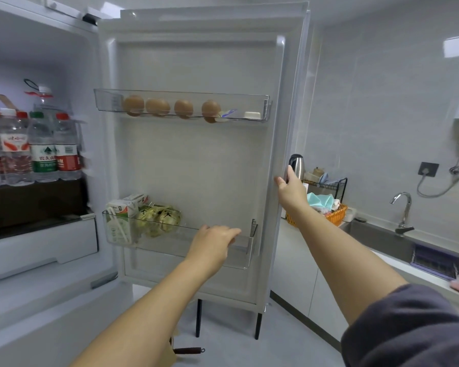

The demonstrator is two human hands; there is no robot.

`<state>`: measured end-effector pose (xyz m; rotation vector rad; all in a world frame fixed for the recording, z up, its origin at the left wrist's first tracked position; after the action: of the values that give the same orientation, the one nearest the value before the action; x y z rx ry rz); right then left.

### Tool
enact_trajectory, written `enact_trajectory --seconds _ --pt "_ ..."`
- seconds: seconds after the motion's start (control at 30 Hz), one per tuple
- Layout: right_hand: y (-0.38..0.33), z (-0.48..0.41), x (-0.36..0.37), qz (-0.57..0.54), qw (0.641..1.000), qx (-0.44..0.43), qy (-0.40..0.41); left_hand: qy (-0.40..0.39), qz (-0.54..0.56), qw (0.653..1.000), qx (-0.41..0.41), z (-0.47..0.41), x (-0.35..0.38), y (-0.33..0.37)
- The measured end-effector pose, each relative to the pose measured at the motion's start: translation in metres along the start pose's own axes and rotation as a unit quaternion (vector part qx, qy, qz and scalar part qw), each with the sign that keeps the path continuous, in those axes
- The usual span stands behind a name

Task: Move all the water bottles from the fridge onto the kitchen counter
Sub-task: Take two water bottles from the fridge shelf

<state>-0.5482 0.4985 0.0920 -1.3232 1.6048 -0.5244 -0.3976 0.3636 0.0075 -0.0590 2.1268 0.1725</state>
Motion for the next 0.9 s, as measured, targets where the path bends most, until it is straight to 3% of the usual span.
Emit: enact_trajectory --seconds 0.3,0.9 --pt "0.050 0.005 0.029 0.051 0.996 0.026 -0.062 0.034 0.027 0.999 -0.022 -0.035 0.025 -0.002" --pt "0.047 0.027 0.026 0.025 0.995 0.017 -0.091 0.056 0.000 0.998 -0.006 -0.022 0.013 0.004"
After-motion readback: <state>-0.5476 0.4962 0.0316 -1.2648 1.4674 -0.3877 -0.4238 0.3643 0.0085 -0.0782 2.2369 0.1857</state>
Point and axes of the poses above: each hand's wrist, its own z-axis away from the middle knuckle, its own x-axis out of the palm, y = z × x, the point moved 8 cm from there along -z, towards the middle knuckle, and after that the axes turned 4 degrees about -x, right-handed, at the moved point
